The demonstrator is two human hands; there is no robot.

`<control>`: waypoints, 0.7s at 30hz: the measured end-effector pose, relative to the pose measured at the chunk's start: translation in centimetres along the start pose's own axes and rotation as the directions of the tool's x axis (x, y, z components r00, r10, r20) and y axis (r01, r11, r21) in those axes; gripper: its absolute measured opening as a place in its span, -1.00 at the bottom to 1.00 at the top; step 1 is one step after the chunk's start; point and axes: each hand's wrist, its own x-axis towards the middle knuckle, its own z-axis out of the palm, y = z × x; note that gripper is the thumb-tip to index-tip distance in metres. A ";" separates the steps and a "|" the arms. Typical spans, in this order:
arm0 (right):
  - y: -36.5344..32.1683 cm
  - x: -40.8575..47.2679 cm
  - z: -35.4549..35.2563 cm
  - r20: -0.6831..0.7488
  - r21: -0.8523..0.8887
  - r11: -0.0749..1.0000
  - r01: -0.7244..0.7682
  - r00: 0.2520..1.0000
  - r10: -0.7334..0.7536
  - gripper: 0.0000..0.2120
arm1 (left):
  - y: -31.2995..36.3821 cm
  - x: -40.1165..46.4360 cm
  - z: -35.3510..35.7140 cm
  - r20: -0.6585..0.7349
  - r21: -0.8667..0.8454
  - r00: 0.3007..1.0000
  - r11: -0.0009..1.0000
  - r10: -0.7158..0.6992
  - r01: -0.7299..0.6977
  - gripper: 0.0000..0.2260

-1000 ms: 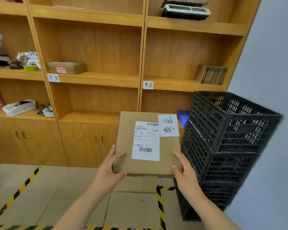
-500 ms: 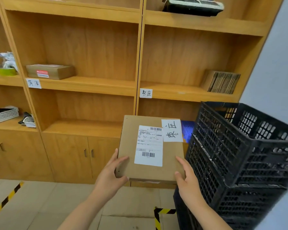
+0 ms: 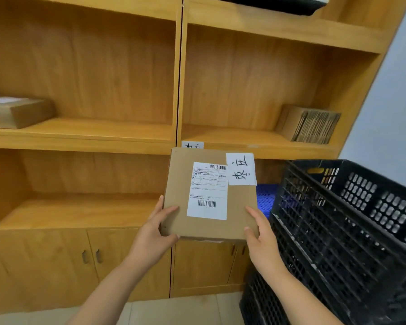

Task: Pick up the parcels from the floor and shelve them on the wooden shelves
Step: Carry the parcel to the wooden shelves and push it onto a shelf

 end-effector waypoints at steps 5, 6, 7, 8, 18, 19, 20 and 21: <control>1.3 5.7 -0.1 -0.033 -0.003 1.000 -0.001 0.999 0.000 -0.50 | -1.6 5.8 1.4 0.015 -0.031 0.999 0.999 0.032 -0.031 -0.37; 1.6 6.9 -0.1 -0.033 0.012 1.000 -0.005 0.999 0.005 -0.50 | -1.7 6.9 1.7 0.016 -0.028 0.999 0.999 0.036 -0.035 -0.37; 1.9 8.1 0.0 -0.030 0.024 1.000 -0.004 1.000 0.005 -0.50 | -1.8 8.1 2.0 0.015 -0.014 0.999 0.999 0.042 -0.042 -0.37; 2.2 9.4 0.1 -0.030 0.033 0.999 -0.002 1.000 0.003 -0.51 | -1.9 9.3 2.2 0.009 0.007 0.999 0.999 0.049 -0.049 -0.39; 3.0 23.1 -0.9 -0.023 0.109 0.988 0.109 0.994 -0.108 -0.54 | -0.5 21.1 4.1 -0.147 0.115 0.983 0.988 0.115 -0.098 -0.42; 3.0 24.4 -1.2 -0.008 0.107 0.986 0.129 0.992 -0.129 -0.55 | -0.2 22.2 4.4 -0.152 0.126 0.981 0.987 0.117 -0.099 -0.42; 3.1 25.7 -1.5 0.005 0.096 0.985 0.143 0.990 -0.144 -0.55 | 0.0 23.3 4.8 -0.158 0.140 0.980 0.985 0.118 -0.096 -0.42; 3.3 26.9 -1.7 0.017 0.082 0.984 0.157 0.987 -0.159 -0.55 | 0.2 24.4 5.1 -0.161 0.154 0.980 0.984 0.118 -0.093 -0.42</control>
